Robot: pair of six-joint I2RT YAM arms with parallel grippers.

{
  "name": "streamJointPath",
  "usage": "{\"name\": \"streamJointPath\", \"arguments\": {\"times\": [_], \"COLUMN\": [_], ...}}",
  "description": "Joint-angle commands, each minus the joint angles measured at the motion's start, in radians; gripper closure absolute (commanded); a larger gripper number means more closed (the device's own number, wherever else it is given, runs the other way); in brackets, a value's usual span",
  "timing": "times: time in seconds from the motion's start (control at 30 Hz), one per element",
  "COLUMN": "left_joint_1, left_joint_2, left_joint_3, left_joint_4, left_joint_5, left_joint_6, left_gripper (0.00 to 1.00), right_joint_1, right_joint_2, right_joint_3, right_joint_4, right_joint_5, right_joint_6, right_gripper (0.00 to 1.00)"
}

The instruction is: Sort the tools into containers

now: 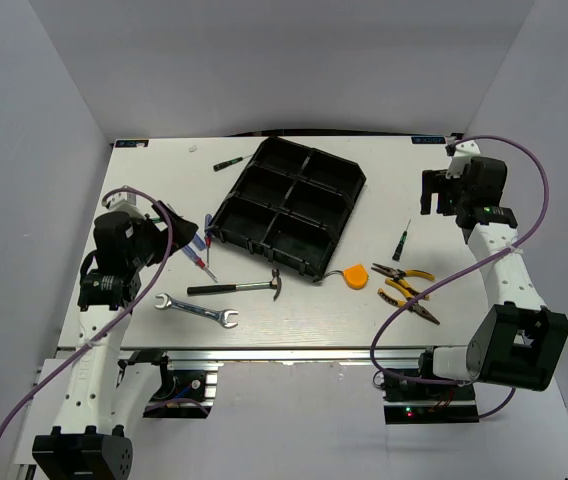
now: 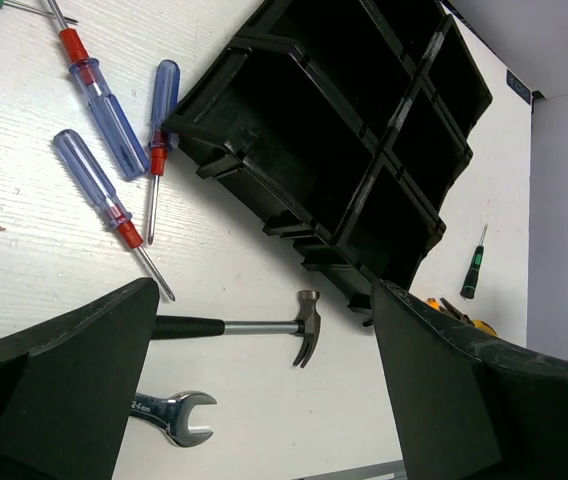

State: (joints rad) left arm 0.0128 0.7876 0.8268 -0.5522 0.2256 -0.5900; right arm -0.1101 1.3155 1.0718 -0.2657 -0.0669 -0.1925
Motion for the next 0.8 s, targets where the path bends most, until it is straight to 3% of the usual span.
{"name": "streamJointPath", "arguments": {"times": [0.0,0.17,0.3,0.43,0.57,0.67,0.7,0.77], "left_joint_1": [0.003,0.003,0.003,0.003,0.004,0.003,0.003,0.004], "left_joint_2": [0.004,0.016,0.018,0.019,0.007,-0.019,-0.025,-0.039], "left_joint_3": [0.009,0.000,-0.008,-0.023,-0.048,-0.086,-0.095,-0.124], "left_joint_4": [0.021,0.034,0.038,0.046,0.043,0.012,0.002,-0.031], "left_joint_5": [0.018,0.026,0.032,0.047,0.063,0.040,0.022,0.000], "left_joint_6": [-0.007,-0.011,-0.013,-0.021,-0.036,-0.085,-0.091,-0.128], "left_gripper": [0.02,0.02,0.02,0.02,0.02,0.02,0.02,0.02], "right_joint_1": [0.001,0.003,0.019,0.069,0.073,0.072,0.072,0.072], "right_joint_2": [-0.002,-0.019,-0.016,0.007,0.080,0.122,0.129,0.143], "right_joint_3": [0.053,0.060,0.097,0.082,0.042,0.002,-0.004,-0.030], "right_joint_4": [0.014,-0.064,-0.251,-0.335,-0.325,-0.271,-0.265,-0.247], "right_joint_5": [-0.043,-0.321,-0.565,-0.528,-0.374,-0.202,-0.180,-0.131], "right_joint_6": [-0.034,-0.215,-0.445,-0.510,-0.339,-0.196,-0.146,-0.093], "right_gripper": [0.10,0.10,0.11,0.11,0.12,0.26,0.35,0.40]}}
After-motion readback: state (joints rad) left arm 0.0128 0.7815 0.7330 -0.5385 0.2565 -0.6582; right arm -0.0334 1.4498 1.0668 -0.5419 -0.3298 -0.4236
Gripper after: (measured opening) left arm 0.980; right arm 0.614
